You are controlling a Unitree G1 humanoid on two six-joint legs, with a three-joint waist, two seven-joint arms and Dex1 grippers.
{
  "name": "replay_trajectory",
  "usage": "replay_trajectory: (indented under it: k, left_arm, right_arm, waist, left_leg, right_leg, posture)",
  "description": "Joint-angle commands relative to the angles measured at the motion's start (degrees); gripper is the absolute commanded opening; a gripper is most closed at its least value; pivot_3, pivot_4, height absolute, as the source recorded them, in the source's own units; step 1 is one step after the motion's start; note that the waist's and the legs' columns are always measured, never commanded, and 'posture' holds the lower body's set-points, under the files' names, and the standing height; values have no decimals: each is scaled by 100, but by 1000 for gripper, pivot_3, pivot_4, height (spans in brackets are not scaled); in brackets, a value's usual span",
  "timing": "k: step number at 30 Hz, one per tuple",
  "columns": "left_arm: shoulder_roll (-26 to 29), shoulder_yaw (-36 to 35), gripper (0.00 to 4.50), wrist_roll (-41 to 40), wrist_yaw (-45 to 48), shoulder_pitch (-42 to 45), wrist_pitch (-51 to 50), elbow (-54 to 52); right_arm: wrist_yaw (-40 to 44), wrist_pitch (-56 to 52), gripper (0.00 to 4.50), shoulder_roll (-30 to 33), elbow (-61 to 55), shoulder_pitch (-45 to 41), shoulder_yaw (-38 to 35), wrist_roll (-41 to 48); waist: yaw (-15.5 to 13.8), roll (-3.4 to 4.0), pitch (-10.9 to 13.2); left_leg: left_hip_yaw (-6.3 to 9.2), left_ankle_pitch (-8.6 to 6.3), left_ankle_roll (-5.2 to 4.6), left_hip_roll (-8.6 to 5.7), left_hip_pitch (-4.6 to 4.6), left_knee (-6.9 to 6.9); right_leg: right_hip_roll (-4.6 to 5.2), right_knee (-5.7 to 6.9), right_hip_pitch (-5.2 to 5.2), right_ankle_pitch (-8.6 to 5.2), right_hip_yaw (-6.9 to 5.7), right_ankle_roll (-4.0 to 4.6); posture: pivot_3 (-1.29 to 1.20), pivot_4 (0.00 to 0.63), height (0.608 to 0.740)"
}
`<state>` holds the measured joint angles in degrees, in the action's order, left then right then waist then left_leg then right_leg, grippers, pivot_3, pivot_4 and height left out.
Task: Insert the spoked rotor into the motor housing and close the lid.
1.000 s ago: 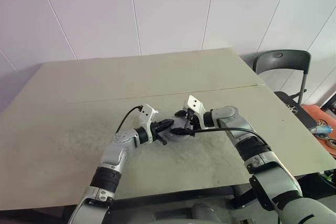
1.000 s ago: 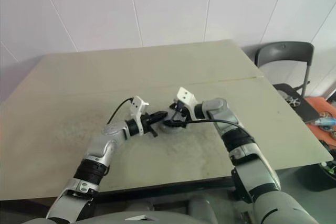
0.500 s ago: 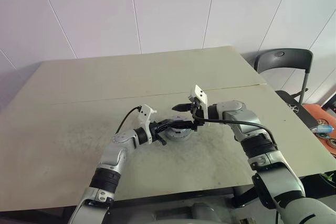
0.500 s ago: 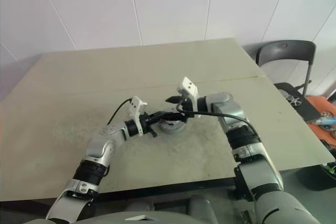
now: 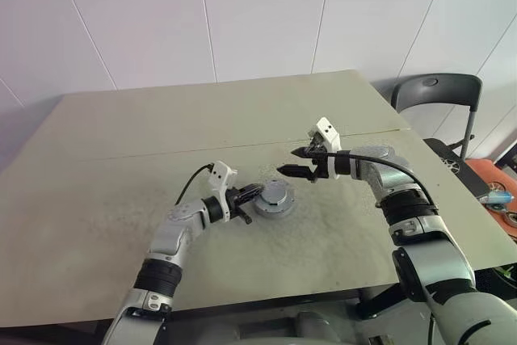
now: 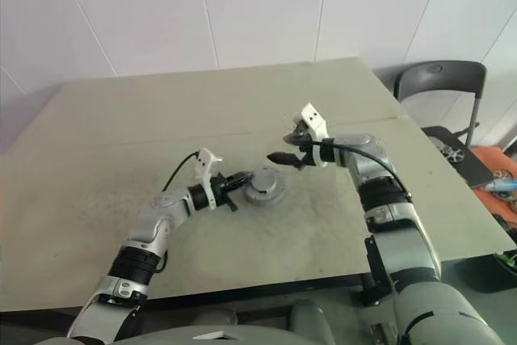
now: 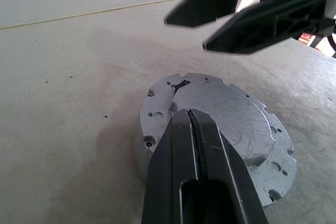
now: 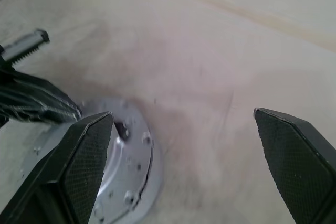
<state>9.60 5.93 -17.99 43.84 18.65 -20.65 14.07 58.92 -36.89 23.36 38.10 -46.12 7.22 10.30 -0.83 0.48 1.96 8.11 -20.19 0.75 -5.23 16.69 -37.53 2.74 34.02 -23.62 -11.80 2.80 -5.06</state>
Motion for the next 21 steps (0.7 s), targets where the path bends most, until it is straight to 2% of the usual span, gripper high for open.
replay_trajectory:
  k: [1, 18, 21]
  left_arm:
    - [38, 219, 0, 220, -30, -100, -104, 251]
    - [129, 143, 0, 181, -24, -152, -26, 122]
    - [166, 126, 0, 175, -46, -172, -28, 58]
  right_arm:
    - [286, -915, 4488, 19, -33, -176, 43, 205]
    - [1084, -2928, 4488, 75, -665, 577, 647, 809]
    - [1111, -3258, 4488, -58, -491, 521, 323, 1146]
  waist:
    - [0, 0, 0]
    - [5, -5, -7]
    - [7, -4, -9]
  left_leg:
    - [0, 0, 0, 0, 0, 2]
    - [0, -1, 1, 1, -12, 35]
    - [1, -6, 9, 2, -13, 40]
  right_leg:
    - [1, -1, 0, 0, 0, 0]
    - [3, -1, -5, -9, -1, -14]
    - [2, 0, -9, -13, -1, -19]
  posture:
    - [0, 0, 740]
    - [0, 0, 740]
    - [0, 0, 740]
